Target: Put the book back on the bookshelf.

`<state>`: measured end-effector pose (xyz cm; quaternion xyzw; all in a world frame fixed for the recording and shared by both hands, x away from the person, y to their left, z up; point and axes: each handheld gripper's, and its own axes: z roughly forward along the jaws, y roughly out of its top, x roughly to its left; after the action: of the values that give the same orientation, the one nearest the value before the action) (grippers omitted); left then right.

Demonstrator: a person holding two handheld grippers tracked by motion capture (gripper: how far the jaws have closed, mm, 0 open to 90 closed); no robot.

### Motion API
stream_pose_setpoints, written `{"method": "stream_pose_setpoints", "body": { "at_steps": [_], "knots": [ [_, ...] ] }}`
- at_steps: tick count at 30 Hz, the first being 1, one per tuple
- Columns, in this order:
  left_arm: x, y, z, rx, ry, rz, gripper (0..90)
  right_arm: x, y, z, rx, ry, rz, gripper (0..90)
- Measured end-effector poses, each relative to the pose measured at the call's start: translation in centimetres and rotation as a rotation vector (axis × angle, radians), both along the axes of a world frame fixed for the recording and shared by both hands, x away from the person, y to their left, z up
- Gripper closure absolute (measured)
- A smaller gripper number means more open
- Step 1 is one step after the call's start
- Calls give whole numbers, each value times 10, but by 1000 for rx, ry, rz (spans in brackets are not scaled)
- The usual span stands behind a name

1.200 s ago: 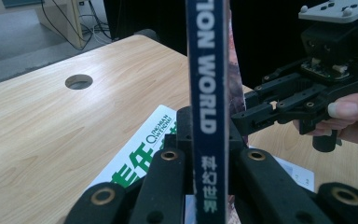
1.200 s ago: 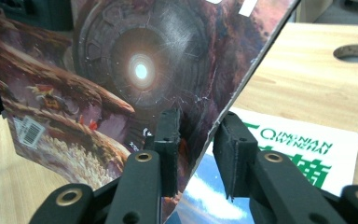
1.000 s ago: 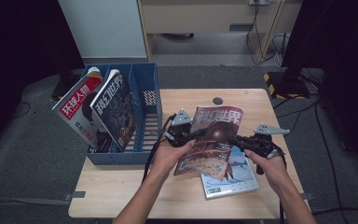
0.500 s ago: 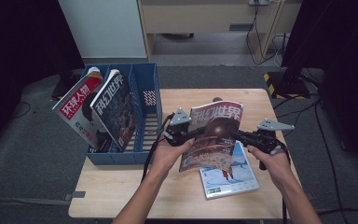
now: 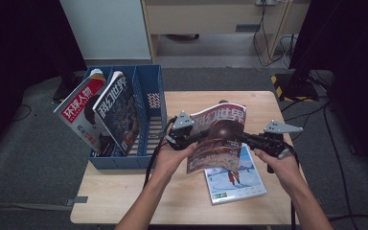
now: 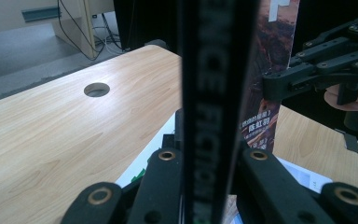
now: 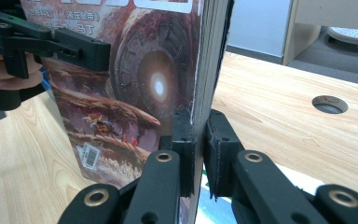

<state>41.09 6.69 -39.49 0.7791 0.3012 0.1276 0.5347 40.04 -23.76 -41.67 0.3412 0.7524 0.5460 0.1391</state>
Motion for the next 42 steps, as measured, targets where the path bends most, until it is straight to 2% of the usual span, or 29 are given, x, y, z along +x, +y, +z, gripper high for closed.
{"method": "stream_pose_setpoints", "body": {
  "at_steps": [7, 12, 16, 20, 29, 36, 38, 39, 42],
  "knots": [
    [0, 1, -1, -24, -9, -1, 820, -1, 2, 1, 1, -9, 8, 838],
    [1, 1, -1, -31, -2, -11, 785, -2, 2, 1, 1, -10, 18, 839],
    [1, 2, -2, -31, -5, -12, 791, -2, 3, 1, 4, -12, 18, 839],
    [-1, 2, -2, -16, -29, -15, 832, -2, 3, 2, 0, -16, 17, 837],
    [-7, -2, 0, -6, -61, -13, 837, -1, 3, 2, -35, -29, -13, 817],
    [-11, -5, 3, 9, -87, -30, 838, -1, 2, 1, -65, -47, -27, 786],
    [-12, -5, 4, 7, -94, -33, 838, -1, 2, 1, -66, -46, -29, 773],
    [-14, -5, 6, 0, -116, -45, 839, -1, 1, 1, -63, -45, -34, 747],
    [-15, -5, 8, -17, -121, -50, 839, -1, 1, 1, -49, -48, -41, 707]
  ]
}}
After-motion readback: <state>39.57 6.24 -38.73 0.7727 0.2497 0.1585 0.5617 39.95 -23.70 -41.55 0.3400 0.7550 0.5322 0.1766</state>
